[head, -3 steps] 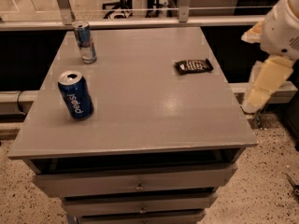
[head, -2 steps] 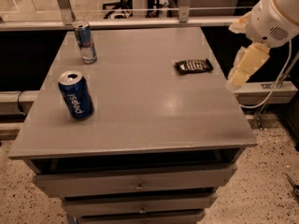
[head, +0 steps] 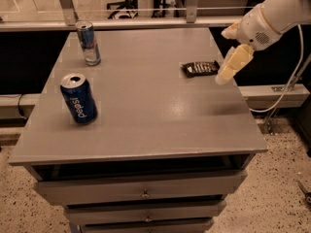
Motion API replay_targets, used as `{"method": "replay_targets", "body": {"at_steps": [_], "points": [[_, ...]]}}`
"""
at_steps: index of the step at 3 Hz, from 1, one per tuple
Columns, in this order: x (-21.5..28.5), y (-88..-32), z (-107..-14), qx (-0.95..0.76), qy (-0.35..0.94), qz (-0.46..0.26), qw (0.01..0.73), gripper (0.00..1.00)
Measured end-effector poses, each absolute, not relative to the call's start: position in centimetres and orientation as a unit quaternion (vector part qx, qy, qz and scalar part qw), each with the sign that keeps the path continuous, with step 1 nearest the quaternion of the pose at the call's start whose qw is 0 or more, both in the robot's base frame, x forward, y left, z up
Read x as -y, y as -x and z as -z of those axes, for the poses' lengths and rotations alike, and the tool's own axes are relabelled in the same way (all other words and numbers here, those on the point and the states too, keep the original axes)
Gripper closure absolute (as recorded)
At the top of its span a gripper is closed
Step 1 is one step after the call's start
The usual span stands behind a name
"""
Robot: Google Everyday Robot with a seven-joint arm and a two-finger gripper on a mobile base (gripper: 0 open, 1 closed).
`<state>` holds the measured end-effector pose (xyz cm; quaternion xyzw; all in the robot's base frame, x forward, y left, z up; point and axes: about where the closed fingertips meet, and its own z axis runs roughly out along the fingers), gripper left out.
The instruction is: Move rxbar chocolate near redbull can
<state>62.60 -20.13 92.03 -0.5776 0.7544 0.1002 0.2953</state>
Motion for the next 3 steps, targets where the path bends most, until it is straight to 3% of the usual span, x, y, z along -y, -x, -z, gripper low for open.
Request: {"method": "replay_targets", "body": {"at_steps": [2,3], "points": [[18.6,-67.8,-88.1,-0.756,0.553,-0.162,0.311,0.00],[18.6,-69.7,-87.0,-0.756,0.552,-0.158,0.314,0.00]]}}
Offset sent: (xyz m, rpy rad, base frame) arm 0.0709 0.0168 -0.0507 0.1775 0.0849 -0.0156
